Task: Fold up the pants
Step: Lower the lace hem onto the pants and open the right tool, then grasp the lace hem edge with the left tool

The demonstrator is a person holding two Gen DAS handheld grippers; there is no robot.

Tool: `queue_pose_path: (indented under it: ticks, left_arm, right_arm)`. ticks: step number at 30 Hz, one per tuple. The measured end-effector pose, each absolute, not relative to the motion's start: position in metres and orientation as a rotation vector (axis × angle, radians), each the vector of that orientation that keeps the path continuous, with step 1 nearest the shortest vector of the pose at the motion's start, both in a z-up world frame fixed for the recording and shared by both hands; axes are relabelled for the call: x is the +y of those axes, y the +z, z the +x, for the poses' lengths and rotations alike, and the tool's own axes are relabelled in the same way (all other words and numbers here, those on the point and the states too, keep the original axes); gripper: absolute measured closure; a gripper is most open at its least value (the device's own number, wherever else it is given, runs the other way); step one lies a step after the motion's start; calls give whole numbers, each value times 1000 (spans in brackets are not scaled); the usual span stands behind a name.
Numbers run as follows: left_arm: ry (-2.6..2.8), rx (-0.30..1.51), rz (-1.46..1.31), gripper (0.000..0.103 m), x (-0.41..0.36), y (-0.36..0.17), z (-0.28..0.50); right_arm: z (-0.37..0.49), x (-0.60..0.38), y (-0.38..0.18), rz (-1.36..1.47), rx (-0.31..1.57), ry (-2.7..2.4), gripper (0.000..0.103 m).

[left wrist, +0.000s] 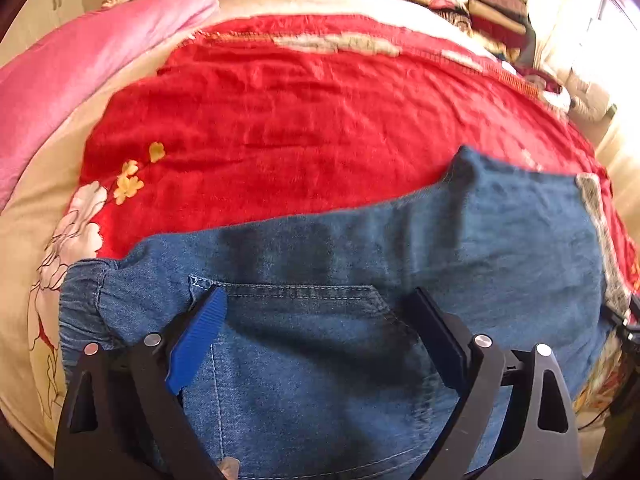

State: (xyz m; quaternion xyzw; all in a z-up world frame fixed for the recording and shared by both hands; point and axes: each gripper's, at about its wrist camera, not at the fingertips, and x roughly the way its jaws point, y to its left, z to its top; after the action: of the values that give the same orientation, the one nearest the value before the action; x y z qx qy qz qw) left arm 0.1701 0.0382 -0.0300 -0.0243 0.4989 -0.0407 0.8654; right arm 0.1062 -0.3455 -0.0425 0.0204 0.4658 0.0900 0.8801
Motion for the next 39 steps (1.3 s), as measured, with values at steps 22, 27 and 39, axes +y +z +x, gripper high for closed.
queue_pose_path:
  ticks: [22,27,39]
  left_arm:
    - [-414,830,109,5,-156,67,182]
    - [-458,832,190,5,-199,54,193]
    - [-525,885,282,5,-258,34,233]
  right_arm:
    - [80,-388,-15,258,818,254,16]
    - [80,-384,-23,276,839,284,16]
    - [88,-376,-34,292,861,300,16]
